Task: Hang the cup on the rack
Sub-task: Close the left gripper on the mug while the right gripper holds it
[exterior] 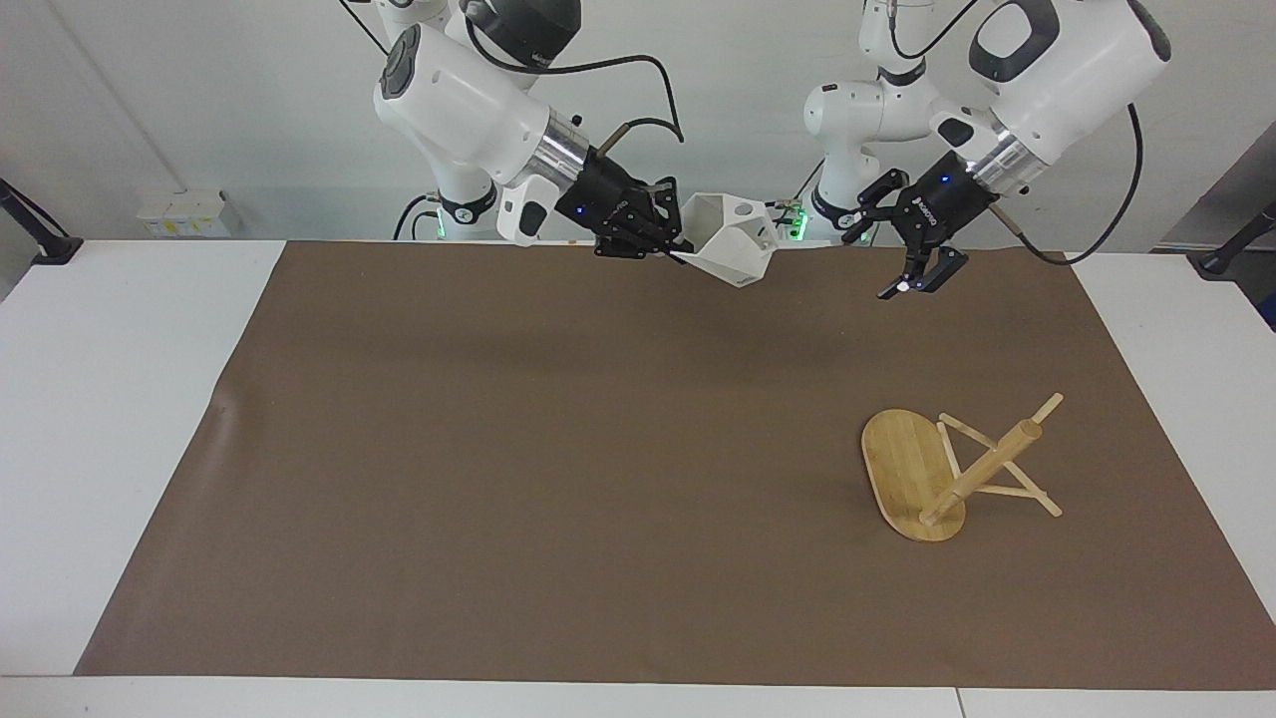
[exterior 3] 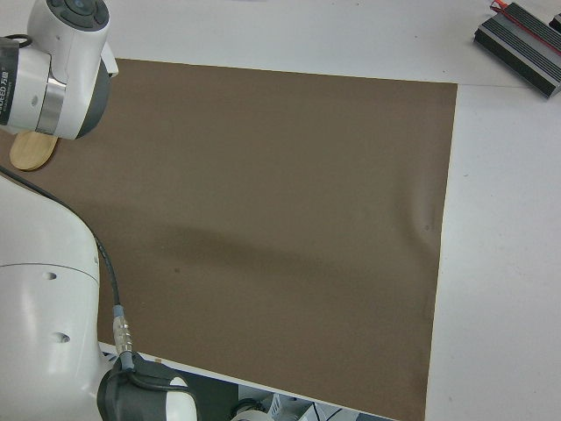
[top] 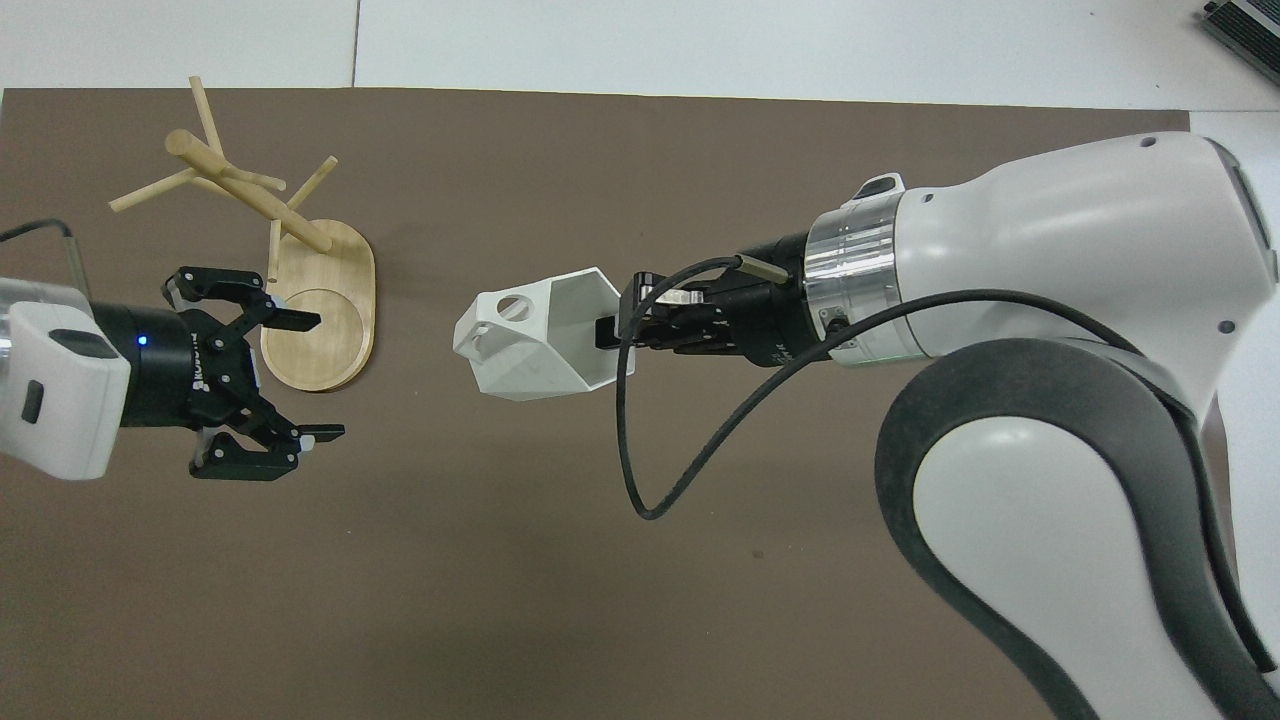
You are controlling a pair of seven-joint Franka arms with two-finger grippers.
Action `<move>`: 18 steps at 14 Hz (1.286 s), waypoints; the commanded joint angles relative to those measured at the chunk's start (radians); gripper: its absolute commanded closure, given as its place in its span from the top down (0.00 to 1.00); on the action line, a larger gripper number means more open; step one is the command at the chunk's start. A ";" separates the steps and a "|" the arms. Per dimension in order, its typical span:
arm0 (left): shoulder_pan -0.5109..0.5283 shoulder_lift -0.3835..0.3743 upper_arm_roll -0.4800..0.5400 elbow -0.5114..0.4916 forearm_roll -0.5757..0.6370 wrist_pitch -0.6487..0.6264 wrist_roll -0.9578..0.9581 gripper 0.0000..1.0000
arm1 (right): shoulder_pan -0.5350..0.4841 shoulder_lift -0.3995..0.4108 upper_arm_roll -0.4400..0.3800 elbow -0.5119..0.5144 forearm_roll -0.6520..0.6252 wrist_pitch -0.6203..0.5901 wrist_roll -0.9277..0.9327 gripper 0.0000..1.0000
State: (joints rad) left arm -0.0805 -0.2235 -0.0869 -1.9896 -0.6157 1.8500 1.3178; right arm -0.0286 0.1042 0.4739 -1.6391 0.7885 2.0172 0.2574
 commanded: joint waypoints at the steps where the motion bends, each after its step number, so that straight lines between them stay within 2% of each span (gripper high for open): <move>1: -0.039 -0.040 0.012 -0.090 -0.088 0.052 0.087 1.00 | -0.011 0.020 0.043 0.002 0.025 0.037 0.023 0.00; 5: -0.061 -0.057 0.012 -0.123 -0.196 0.061 0.115 1.00 | 0.032 0.055 0.071 0.002 0.025 0.155 0.092 0.00; 8: -0.079 -0.077 0.012 -0.158 -0.282 0.104 0.115 1.00 | 0.030 0.063 0.081 0.005 0.025 0.170 0.094 0.00; 11: -0.081 -0.080 0.012 -0.170 -0.283 0.152 0.135 1.00 | 0.030 0.063 0.081 0.005 0.025 0.175 0.094 0.00; 14: -0.082 -0.102 0.012 -0.224 -0.283 0.227 0.185 1.00 | 0.030 0.064 0.081 0.005 0.025 0.173 0.094 0.00; 18: -0.079 -0.088 0.012 -0.227 -0.314 0.245 0.239 1.00 | 0.029 0.065 0.081 0.005 0.023 0.175 0.092 0.00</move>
State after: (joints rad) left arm -0.1451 -0.2851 -0.0857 -2.1784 -0.8916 2.0598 1.5189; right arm 0.0122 0.1646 0.5428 -1.6398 0.7890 2.1800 0.3407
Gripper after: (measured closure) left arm 0.000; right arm 0.943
